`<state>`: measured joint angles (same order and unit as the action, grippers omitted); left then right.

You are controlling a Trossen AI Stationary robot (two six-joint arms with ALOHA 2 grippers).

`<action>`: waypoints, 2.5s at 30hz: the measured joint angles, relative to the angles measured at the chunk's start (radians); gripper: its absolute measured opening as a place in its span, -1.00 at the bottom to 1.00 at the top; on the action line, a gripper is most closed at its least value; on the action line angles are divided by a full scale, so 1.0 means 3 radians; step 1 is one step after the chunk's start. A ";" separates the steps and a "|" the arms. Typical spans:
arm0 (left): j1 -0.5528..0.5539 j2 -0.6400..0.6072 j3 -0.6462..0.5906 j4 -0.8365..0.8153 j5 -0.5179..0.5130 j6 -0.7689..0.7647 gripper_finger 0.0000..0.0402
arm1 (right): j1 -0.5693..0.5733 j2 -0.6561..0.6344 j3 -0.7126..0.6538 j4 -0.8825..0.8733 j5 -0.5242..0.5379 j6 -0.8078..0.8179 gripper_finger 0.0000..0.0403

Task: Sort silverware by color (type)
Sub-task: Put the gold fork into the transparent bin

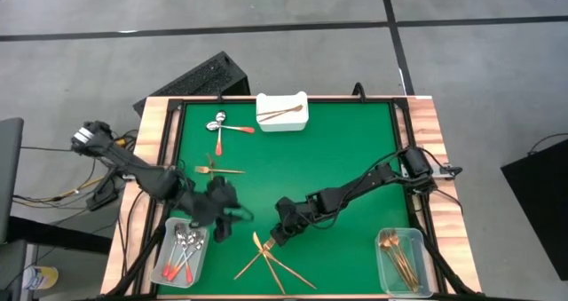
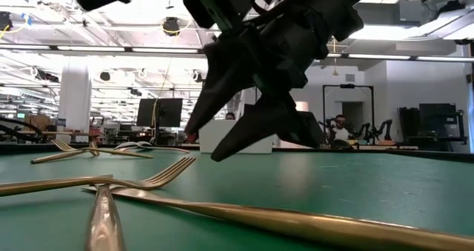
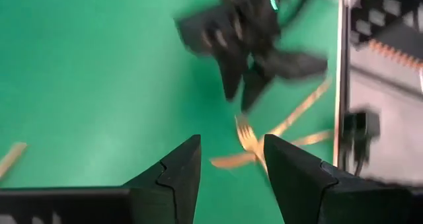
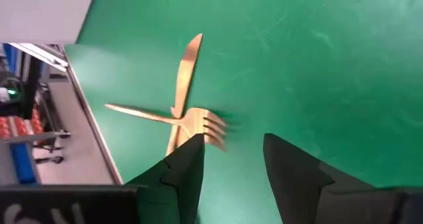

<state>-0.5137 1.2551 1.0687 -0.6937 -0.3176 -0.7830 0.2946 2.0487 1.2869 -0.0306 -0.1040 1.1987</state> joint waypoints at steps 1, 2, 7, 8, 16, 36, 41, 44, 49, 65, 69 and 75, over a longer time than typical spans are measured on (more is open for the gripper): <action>-0.0078 0.0029 -0.0086 0.0066 0.0002 -0.0016 -0.26 | 0.0000 0.0000 0.0000 0.0022 0.0004 0.0025 -0.12; -0.0143 0.0064 -0.0179 0.0145 0.0012 -0.0061 -0.27 | 0.0001 0.0000 0.0000 0.0056 0.0017 0.0049 -0.13; -0.0274 0.0298 -0.0505 0.0610 0.0069 -0.0390 -0.34 | 0.0018 -0.0047 0.0060 0.0080 0.0338 0.0198 -0.16; -0.0276 0.0366 -0.0550 0.0731 0.0062 -0.0419 -0.36 | 0.0020 -0.0060 0.0092 0.0089 0.0442 0.0204 -0.16; -0.0287 0.1208 -0.0571 0.1535 0.0315 -0.0456 -0.46 | 0.0045 -0.0469 0.0368 -0.0585 0.1345 0.0004 -0.21; -0.0411 0.2200 -0.0056 0.1490 0.0224 -0.0318 -0.61 | 0.0040 -0.1105 0.0413 -0.1566 0.2062 0.0232 -0.22; -0.0401 0.2200 -0.0060 0.1371 0.0223 -0.0055 -0.95 | 0.0156 -0.1105 0.0413 -0.1482 0.2220 0.0424 -0.22; -0.0338 0.2177 -0.0062 0.1352 0.0322 0.0122 -0.98 | 0.0224 -0.1105 0.0412 -0.1422 0.2308 0.0564 -0.22; -0.0205 0.1878 -0.0106 0.1115 0.0392 0.0285 -0.99 | 0.0378 -0.1105 0.0412 -0.1317 0.2650 0.0743 -0.22; 0.0536 0.0280 -0.0090 0.1513 -0.0343 0.0606 -1.00 | 0.0791 -0.1393 0.0412 -0.1023 0.3578 0.0904 0.12; 0.0610 0.0166 -0.0083 0.2041 -0.0291 0.0736 -1.00 | 0.0696 -0.1357 0.0412 -0.0543 0.3575 0.0390 0.15; 0.0681 0.0145 -0.0084 0.2541 -0.0095 0.0802 -1.00 | 0.0570 -0.1358 0.0412 -0.0125 0.3575 -0.0241 0.11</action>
<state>-0.3095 1.2987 1.0435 0.0686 -0.3460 -0.5423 0.4658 1.6412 1.4105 -0.0681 0.9684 1.1265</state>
